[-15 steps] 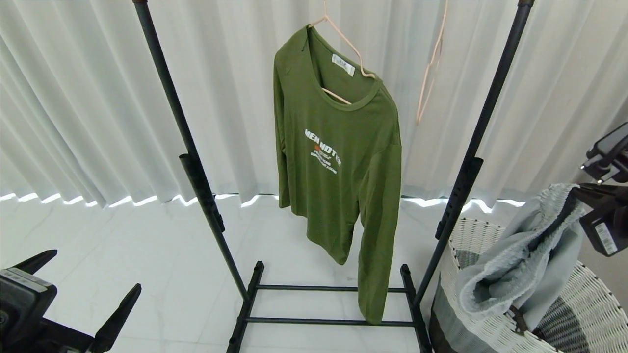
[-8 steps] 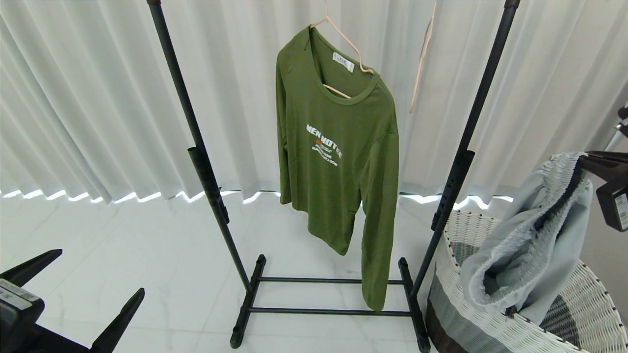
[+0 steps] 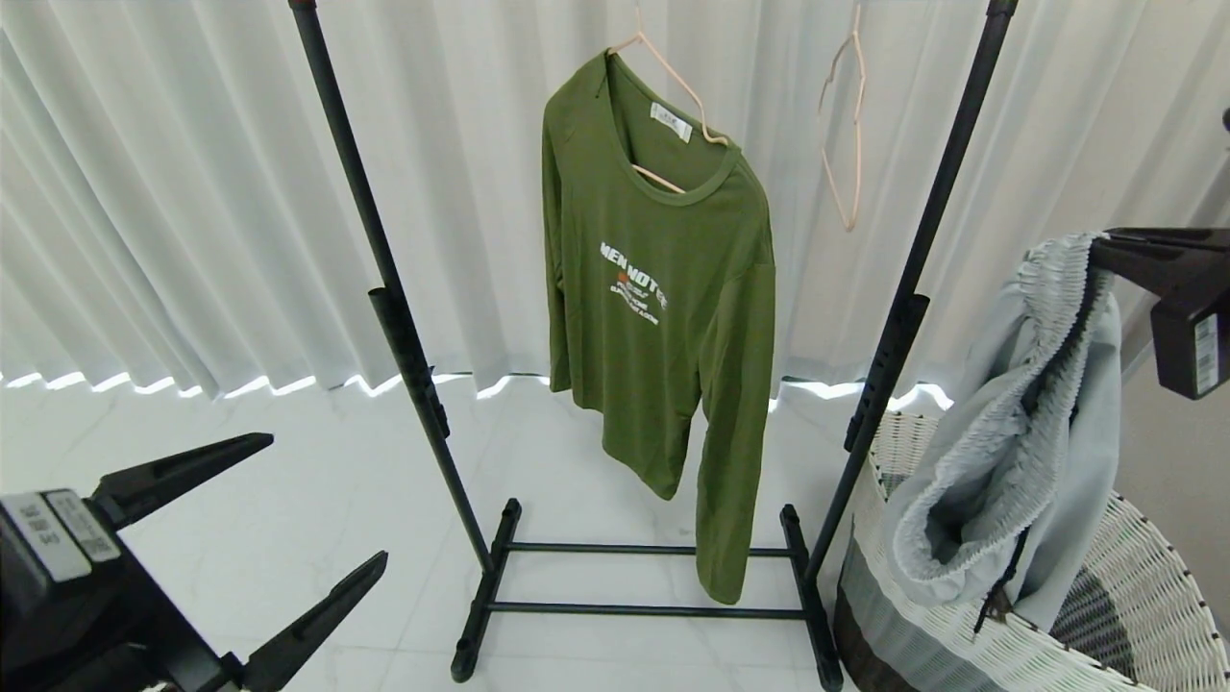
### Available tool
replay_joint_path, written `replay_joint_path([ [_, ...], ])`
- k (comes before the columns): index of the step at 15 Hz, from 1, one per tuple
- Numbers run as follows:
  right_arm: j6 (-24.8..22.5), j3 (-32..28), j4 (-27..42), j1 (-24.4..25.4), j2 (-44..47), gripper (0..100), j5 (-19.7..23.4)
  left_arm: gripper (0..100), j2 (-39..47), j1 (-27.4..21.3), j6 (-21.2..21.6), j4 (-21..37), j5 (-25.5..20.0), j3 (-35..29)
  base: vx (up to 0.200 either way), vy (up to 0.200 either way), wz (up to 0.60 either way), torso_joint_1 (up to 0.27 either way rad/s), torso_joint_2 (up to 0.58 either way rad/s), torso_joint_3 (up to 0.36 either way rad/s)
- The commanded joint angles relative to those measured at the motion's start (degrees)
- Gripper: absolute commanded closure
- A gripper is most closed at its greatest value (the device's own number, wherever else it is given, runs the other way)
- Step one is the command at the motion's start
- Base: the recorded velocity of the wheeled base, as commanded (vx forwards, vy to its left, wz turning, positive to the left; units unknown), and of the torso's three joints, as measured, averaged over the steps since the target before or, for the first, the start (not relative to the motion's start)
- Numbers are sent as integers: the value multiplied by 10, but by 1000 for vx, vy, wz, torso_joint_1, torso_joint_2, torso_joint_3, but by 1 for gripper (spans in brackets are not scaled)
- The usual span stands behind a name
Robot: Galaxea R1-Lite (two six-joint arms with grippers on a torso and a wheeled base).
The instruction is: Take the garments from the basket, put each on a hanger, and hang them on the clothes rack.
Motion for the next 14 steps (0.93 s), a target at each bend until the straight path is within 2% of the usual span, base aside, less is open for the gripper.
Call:
replay_joint_path([
  [1,1,-30,0,37,32,100,0,0,89,-56,-72,-1,-12,-83,0,0,0,0,0,0],
  [2,2,-36,-1,44,39,100,1,0,107,-77,-108,-1,-5,-110,0,0,0,0,0,0],
  [3,3,-49,-4,64,54,100,1,0,146,-124,-176,-1,29,-166,0,0,0,0,0,0],
  [4,6,-57,-5,78,64,100,1,0,173,-156,-215,-1,58,-198,0,0,0,0,0,0],
  [5,11,-68,-6,101,79,100,1,0,213,-205,-272,-1,99,-237,0,0,0,0,0,0],
  [6,15,-73,-6,110,85,100,1,0,228,-224,-294,-1,110,-249,0,0,0,0,0,0],
  [7,27,-86,-7,134,100,100,2,0,269,-270,-345,-1,132,-270,0,0,0,0,0,0],
  [10,41,-105,-7,169,117,100,2,0,339,-342,-438,-4,154,-273,0,0,0,0,0,0],
  [14,42,-108,-7,193,117,100,1,0,420,-354,-501,-8,171,-287,0,0,0,0,0,0],
])
